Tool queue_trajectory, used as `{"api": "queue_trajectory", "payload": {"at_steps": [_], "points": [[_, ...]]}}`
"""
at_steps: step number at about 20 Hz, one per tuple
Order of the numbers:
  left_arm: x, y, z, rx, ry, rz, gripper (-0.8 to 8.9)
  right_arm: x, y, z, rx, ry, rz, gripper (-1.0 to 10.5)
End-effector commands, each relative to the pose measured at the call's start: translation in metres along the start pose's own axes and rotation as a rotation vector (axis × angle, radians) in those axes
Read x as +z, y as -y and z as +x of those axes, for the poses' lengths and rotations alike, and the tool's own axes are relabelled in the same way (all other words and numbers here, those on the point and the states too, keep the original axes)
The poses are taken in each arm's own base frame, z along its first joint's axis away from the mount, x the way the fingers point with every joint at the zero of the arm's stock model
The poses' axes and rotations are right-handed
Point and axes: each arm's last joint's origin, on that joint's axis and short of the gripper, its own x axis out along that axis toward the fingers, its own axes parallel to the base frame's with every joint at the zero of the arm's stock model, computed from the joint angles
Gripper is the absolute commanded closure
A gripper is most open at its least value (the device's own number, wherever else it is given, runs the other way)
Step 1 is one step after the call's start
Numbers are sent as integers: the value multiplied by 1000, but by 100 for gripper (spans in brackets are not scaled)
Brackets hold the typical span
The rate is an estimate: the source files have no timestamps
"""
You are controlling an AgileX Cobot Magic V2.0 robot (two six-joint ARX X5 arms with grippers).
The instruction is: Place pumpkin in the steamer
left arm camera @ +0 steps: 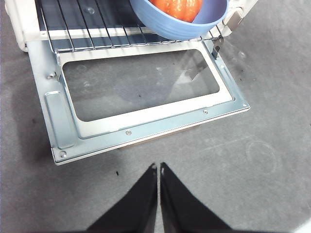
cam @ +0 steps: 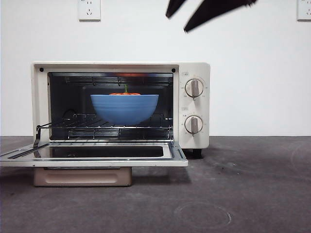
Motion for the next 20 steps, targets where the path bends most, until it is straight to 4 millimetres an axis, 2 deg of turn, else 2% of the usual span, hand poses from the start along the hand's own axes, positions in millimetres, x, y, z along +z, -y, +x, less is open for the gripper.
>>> {"api": "queue_trajectory", "payload": {"at_steps": [1,7,12,16,20], "points": [[3,1,-1,0,16,-1,799,-13,0,2,34,20,-36,740],[5,1,-1,-2,32,-18,799,-42,2,-2,98,81,-65,740],[13,-5,11,26,23,-67,799,-44,0,-12,112,104,-87,740],[24,-33,30,196,22,-161,801,-49,-1,-18,108,75,-90,739],[32,-73,52,151,6,-279,800,-53,-2,-25,106,60,-104,740]]}}
